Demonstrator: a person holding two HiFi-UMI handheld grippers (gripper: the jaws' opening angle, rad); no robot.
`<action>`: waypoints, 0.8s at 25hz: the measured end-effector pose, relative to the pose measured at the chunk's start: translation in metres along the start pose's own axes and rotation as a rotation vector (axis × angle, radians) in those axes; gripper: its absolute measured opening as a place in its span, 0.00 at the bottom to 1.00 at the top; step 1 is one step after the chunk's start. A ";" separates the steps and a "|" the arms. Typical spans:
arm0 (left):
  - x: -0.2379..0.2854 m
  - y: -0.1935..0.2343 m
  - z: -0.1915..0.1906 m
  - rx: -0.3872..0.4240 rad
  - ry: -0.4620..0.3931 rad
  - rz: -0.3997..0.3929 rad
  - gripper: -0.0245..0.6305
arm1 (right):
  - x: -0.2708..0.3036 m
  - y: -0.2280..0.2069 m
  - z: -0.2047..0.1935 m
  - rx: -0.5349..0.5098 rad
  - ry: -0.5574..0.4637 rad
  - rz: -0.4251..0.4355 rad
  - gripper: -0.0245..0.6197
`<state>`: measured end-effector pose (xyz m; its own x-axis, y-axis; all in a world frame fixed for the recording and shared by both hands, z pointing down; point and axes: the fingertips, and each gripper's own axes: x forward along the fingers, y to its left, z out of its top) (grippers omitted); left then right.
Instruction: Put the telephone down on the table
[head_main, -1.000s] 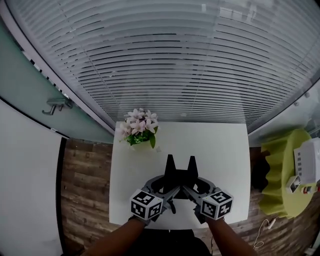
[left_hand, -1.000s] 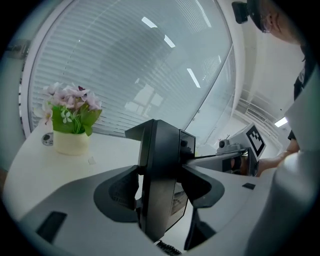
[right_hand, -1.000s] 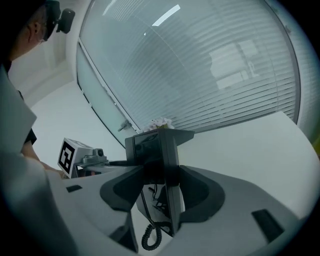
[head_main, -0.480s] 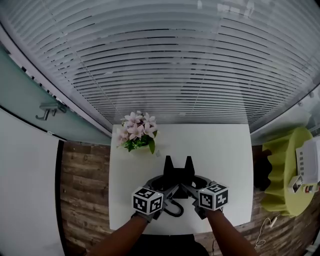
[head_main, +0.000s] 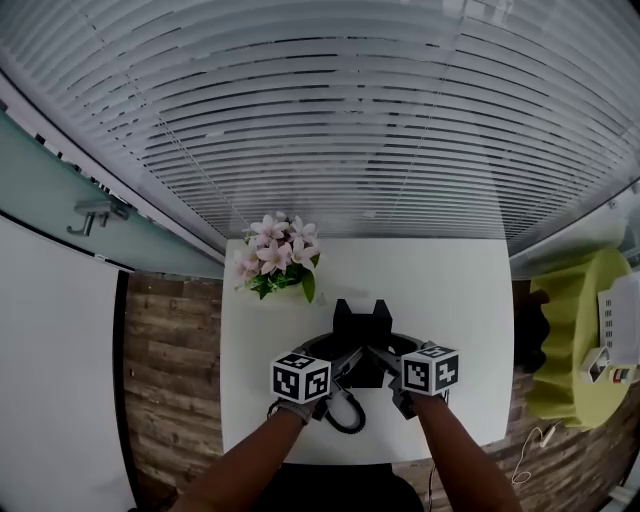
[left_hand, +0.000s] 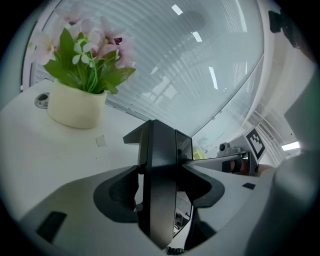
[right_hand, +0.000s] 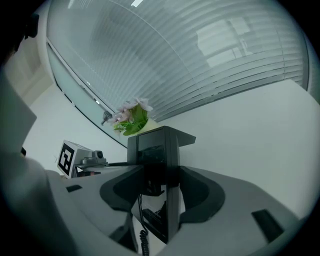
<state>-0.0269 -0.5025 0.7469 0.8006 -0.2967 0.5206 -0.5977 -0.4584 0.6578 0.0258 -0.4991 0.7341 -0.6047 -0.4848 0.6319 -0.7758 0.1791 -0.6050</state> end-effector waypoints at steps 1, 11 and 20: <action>0.002 0.002 0.000 -0.004 0.003 0.000 0.45 | 0.002 -0.002 0.000 0.007 0.001 0.000 0.40; 0.014 0.013 -0.001 0.006 0.032 -0.029 0.45 | 0.013 -0.014 0.000 0.056 0.009 -0.002 0.40; -0.020 0.008 0.018 0.217 0.015 0.056 0.45 | -0.023 0.000 0.030 -0.160 -0.130 -0.128 0.40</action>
<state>-0.0467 -0.5157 0.7317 0.7645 -0.3156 0.5621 -0.6169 -0.6111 0.4959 0.0455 -0.5141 0.7049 -0.4793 -0.6168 0.6243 -0.8696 0.2375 -0.4330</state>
